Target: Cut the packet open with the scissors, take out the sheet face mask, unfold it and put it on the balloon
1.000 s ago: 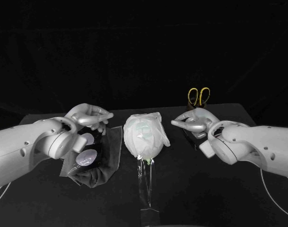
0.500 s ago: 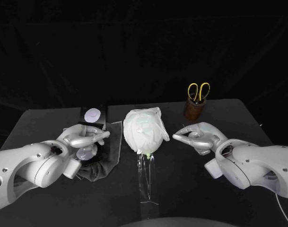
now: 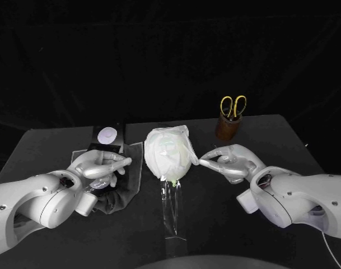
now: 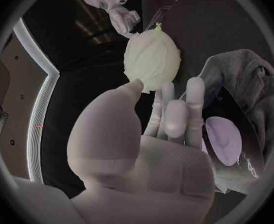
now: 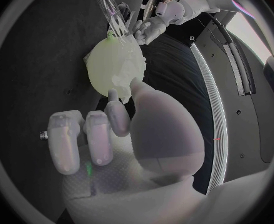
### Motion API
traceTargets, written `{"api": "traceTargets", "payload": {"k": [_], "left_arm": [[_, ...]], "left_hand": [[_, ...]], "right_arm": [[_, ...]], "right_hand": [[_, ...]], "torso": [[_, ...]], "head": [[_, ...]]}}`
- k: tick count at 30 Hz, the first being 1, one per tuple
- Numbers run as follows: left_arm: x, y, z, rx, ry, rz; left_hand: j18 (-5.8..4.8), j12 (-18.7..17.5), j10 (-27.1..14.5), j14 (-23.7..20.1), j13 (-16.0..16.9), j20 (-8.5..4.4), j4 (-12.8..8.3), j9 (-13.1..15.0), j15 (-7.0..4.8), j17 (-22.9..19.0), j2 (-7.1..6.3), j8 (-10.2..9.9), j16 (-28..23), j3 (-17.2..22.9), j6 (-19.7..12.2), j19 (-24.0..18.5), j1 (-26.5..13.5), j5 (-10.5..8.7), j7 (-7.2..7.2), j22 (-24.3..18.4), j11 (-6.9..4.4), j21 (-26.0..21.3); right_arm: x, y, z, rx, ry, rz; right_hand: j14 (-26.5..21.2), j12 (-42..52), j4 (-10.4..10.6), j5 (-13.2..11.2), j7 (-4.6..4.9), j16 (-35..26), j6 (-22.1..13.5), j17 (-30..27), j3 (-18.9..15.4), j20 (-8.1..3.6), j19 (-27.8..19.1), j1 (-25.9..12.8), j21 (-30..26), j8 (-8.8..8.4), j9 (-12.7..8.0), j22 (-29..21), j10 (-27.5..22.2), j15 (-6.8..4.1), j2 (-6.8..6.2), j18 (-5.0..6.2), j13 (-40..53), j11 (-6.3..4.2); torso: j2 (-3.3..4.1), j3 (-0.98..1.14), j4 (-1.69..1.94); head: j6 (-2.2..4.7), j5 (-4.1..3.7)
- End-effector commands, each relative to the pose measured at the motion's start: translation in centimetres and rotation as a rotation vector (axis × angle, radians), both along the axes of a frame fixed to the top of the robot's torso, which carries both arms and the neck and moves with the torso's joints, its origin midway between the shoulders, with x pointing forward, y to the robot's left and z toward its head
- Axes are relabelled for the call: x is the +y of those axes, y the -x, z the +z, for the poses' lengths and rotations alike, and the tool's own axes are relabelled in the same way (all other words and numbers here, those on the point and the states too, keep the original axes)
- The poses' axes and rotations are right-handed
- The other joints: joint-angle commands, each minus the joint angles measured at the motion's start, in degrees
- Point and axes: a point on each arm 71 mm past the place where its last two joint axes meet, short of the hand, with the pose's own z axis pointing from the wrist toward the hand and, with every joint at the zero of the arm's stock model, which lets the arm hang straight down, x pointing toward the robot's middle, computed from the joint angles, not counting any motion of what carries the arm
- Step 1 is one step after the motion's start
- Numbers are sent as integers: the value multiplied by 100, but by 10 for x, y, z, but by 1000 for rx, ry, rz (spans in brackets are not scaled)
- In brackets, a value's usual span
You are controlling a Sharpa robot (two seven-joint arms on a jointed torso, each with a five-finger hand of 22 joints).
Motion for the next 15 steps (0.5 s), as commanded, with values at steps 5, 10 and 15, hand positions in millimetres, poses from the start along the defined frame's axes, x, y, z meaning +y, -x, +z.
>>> {"api": "traceTargets", "payload": {"k": [5,10,15], "left_arm": [[-8,1,2,-15,33,-19],[-10,1,2,-15,39,-25],[-10,1,3,-17,44,-28]], "left_hand": [[-50,28,37,7,-3,-5,14,-9,1,-23,-47,-3,-8,-46,16,-18,21,-6,-14,-15,-1,-23],[-46,24,27,-2,-7,-6,26,-16,1,-41,-41,-5,-17,-62,13,-31,26,-6,-13,-40,2,-36],[-43,14,2,-21,-15,-6,65,-31,6,-74,-42,-9,-35,-122,5,-49,19,-6,-8,-72,8,-58]], "right_arm": [[6,-2,-3,-18,-5,7],[8,-6,-6,-5,-2,8],[12,-8,-8,2,-5,19]], "right_hand": [[598,0,-5,-21,10,22,41,1505,-61,-44,590,102,27,-48,-20,1508,25,-42,0,-80,309,-2],[598,3,-16,-21,8,22,60,1505,-79,-45,590,159,27,-52,-25,1508,27,-43,23,-80,308,-4],[598,3,-27,-19,9,22,70,1505,-90,-46,590,219,27,-62,-33,1508,26,-44,53,-80,305,-5]], "torso": [[-4,-1,7],[3,0,1],[5,-1,7]], "head": [[8,6],[3,12],[9,19]]}}
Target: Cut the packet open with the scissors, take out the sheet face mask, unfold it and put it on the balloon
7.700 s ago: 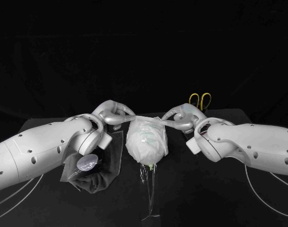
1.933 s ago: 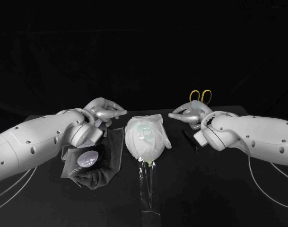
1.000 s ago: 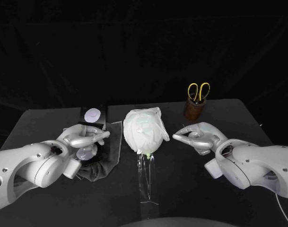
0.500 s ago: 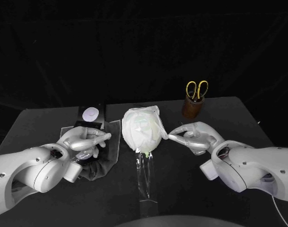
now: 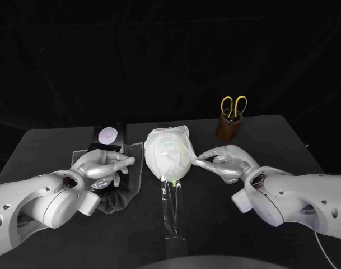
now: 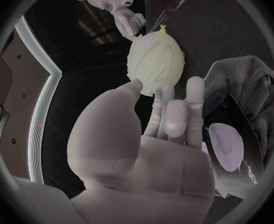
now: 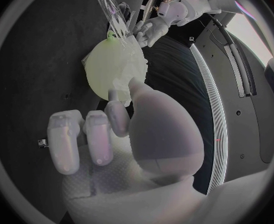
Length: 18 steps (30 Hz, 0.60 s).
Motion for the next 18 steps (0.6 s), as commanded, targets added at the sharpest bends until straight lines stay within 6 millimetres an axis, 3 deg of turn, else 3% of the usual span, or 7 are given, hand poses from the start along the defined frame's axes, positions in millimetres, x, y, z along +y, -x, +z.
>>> {"api": "traceTargets", "payload": {"k": [1,11,15,18], "left_arm": [[-4,1,2,-8,25,-15],[-5,1,2,-3,32,-27],[-5,2,2,-1,35,-30],[-5,2,2,1,36,-33]], "left_hand": [[-39,15,3,-21,-8,-6,-6,-5,6,-4,-43,-9,-34,-19,5,-48,20,-6,-8,-4,7,-28],[-46,14,0,-5,-9,-6,1,-8,7,39,-38,-9,-20,-27,4,-26,21,-6,-7,30,8,-13],[-47,14,-1,-2,-10,-6,5,-9,7,46,-33,-9,-17,-31,5,-22,22,-6,-7,36,8,-11],[-47,14,-1,-2,-10,-6,5,-9,7,46,-33,-9,-17,-31,5,-22,22,-6,-7,36,8,-11]], "right_arm": [[3,-1,-1,4,-5,16],[6,-4,-3,-1,-9,10],[7,-6,-3,-7,-10,3],[7,-6,-3,-10,-9,-3]], "right_hand": [[598,5,-3,-20,-9,21,46,1510,-34,-46,592,36,36,-30,-6,1505,27,-45,3,-80,300,-5],[598,62,-17,-17,-19,21,132,1510,-37,-48,592,197,36,-34,-22,1505,65,-49,160,-80,330,-14],[598,106,-69,-21,-72,21,286,1510,68,-66,592,391,36,21,-12,1505,102,-81,367,-80,354,-59],[598,125,-102,-21,-105,21,361,1510,120,-84,592,485,36,51,-6,1505,119,-106,453,-80,364,-88]], "torso": [[2,1,2],[-4,1,1],[-2,1,-5],[0,3,-3]], "head": [[2,4],[-3,2],[-3,8],[-6,2]]}}
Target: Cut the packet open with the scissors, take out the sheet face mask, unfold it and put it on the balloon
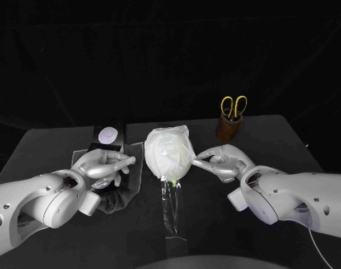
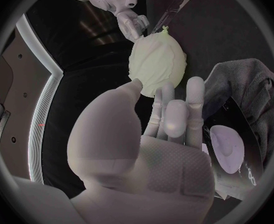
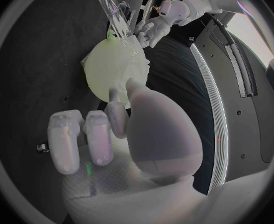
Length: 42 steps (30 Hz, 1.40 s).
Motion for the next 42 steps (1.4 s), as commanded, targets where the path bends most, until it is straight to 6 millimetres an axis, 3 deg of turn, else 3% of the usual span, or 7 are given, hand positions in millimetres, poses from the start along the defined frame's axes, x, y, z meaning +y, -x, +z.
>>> {"api": "traceTargets", "payload": {"k": [1,5,8,22,23,42], "left_arm": [[-4,1,1,1,24,-24],[-4,2,1,3,26,-27],[-4,2,1,3,27,-28],[-4,2,1,7,29,-31],[-4,2,1,7,29,-31],[-1,-1,0,5,26,-27]], "left_hand": [[-41,14,-1,-1,-5,-7,5,-9,7,5,-35,-9,-16,-31,4,-22,24,-6,-6,4,7,-11],[-44,14,-1,4,-5,-7,9,-11,7,17,-27,-8,-12,-35,5,-10,28,-6,-5,22,7,-4],[-44,14,-1,4,-5,-7,9,-11,7,17,-27,-8,-12,-35,5,-10,28,-6,-5,22,7,-4],[-43,15,-11,5,-12,-8,16,-29,4,12,28,-4,-13,-64,11,-7,102,-5,-8,11,3,-12],[-43,15,-13,5,-14,-9,15,-32,4,12,34,-3,-13,-68,12,-4,116,-5,-8,14,3,-11],[-42,13,-24,5,-25,-11,-5,-56,1,15,77,0,-16,-94,14,-1,238,-4,-8,7,0,-20]], "right_arm": [[1,-1,0,-14,-4,-4],[1,-2,0,-17,1,-8],[2,-2,0,-19,9,-7],[-2,-1,2,-40,13,-27],[-3,0,3,-40,11,-28],[-28,8,1,43,26,-3]], "right_hand": [[589,44,-32,-20,-38,22,106,1505,103,-71,611,167,41,53,18,1509,49,-64,140,-80,349,-28],[589,85,-316,-17,-177,22,332,1505,319,-140,611,576,41,210,82,1509,92,-157,289,-80,375,-148],[589,193,-595,-17,-251,22,457,1505,484,-235,611,796,41,435,209,1509,193,-242,268,-80,449,-219],[589,327,-718,-18,-289,22,336,1505,876,-294,611,564,41,792,443,1509,331,-286,190,-80,555,-262],[589,323,-755,-19,-296,22,279,1505,1021,-304,611,464,41,891,503,1509,338,-293,148,-80,558,-270],[589,322,-898,-19,-296,22,218,1505,1307,-311,611,325,41,1047,582,1509,359,-296,42,-80,567,-275]], "torso": [[4,2,-1],[1,1,-4],[-2,2,-4],[1,6,-9],[1,5,-10],[-6,6,-9]], "head": [[-5,-2],[-12,-10],[-21,-12],[-14,-38],[-14,-40],[-12,-81]]}}
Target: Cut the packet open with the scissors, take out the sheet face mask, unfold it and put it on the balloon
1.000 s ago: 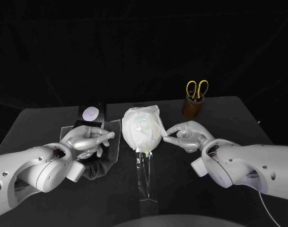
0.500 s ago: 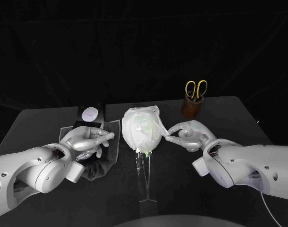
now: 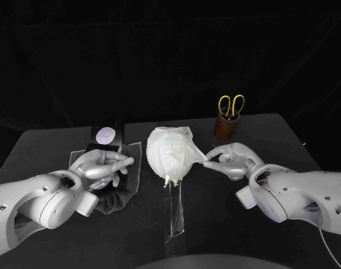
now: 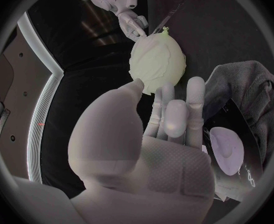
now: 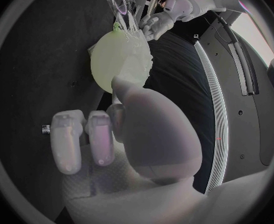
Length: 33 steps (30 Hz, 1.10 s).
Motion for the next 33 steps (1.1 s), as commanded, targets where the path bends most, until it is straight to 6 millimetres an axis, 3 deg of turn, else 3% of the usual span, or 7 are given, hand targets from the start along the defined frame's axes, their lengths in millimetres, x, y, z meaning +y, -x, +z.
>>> {"api": "traceTargets", "payload": {"k": [1,15,33], "left_arm": [[-2,0,1,-4,17,-15],[1,-2,0,-7,10,-2],[-2,-2,-1,-11,-5,-23]], "left_hand": [[2,13,-23,5,-6,-11,-5,-5,1,2,-8,0,-15,-30,13,0,47,-4,-7,-8,-1,-20],[8,13,-26,-7,-10,-11,-14,-14,2,-22,-10,1,-27,-47,15,-27,89,-5,-6,-51,-1,-44],[8,17,-16,-11,-19,-12,-40,-31,-1,-16,-22,12,-29,-88,33,-34,185,-5,-13,-57,-7,-55]], "right_arm": [[0,3,-2,41,0,50],[-14,9,-2,119,22,56],[-35,5,8,117,48,-1]], "right_hand": [[590,4,-12,3,-6,20,-37,1505,66,-56,602,-52,32,38,13,1508,181,-11,-31,-80,524,-130],[590,30,-91,2,-3,20,-48,1505,227,-52,602,-152,32,96,32,1508,206,-6,-68,-80,549,-127],[590,72,-161,2,-7,20,-47,1505,369,-50,602,-256,32,147,46,1508,236,-6,-96,-80,584,-130]], "torso": [[0,5,2],[6,-2,6],[4,5,8]], "head": [[5,-7],[16,-39],[25,-48]]}}
